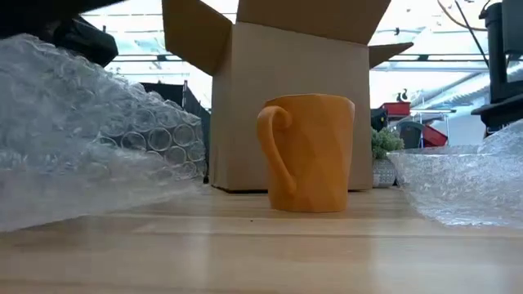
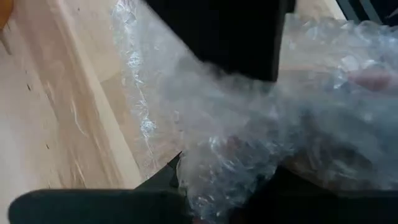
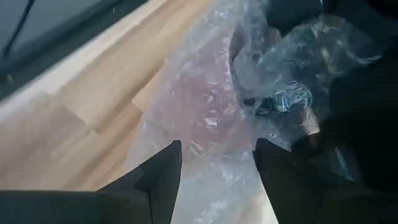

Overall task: Wrap mug
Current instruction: Wrap the pink mug with transparent bubble wrap

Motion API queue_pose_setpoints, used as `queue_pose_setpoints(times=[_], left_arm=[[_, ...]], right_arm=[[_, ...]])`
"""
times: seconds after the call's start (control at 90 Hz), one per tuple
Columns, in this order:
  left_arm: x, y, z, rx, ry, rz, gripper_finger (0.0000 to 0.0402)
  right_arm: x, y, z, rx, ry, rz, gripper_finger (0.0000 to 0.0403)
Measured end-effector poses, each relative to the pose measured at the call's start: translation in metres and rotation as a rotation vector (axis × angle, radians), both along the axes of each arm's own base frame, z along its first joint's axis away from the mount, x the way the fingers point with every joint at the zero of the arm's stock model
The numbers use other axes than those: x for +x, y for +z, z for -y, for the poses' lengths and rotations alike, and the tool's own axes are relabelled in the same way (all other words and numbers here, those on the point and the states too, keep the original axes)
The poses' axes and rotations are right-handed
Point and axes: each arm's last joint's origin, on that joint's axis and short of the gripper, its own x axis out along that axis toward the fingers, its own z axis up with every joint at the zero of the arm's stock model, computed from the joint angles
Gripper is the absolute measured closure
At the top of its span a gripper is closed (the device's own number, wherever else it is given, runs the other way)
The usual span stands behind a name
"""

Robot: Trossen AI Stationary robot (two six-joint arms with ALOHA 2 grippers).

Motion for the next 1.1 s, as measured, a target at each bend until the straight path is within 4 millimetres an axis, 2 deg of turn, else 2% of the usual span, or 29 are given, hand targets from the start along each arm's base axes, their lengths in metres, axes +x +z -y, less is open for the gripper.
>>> queue_pose_setpoints(times=[0.178, 0.311, 0.5, 0.656, 0.722, 1.1], left_arm=[[0.000, 0.000, 0.000, -0.001, 0.005, 0.001, 0.0334], [0.000, 0.000, 0.000, -0.001, 0.003, 0.005, 0.0334], [0.000, 0.001, 0.002, -0.004, -0.006, 0.014, 0.0334], [-0.003, 0.001, 0.005, -0.008, -0.009, 0.010, 0.0334], [-0.003, 0.000, 0.004, -0.012, 0.006, 0.007, 0.0334], [-0.002, 0.001, 0.004, -0.026, 0.045, 0.004, 0.0334]], right_arm=[[-0.002, 0.005, -0.005, 0.119, -0.072, 0.042, 0.0211], [0.000, 0.012, -0.011, 0.153, -0.050, 0.103, 0.0211], [0.009, 0.015, -0.007, 0.263, -0.014, 0.127, 0.0211], [0.017, 0.004, -0.004, 0.303, 0.016, 0.115, 0.0211], [0.020, -0.006, -0.002, 0.270, 0.006, 0.115, 0.0211], [0.019, -0.008, -0.001, 0.285, -0.015, 0.092, 0.0211]])
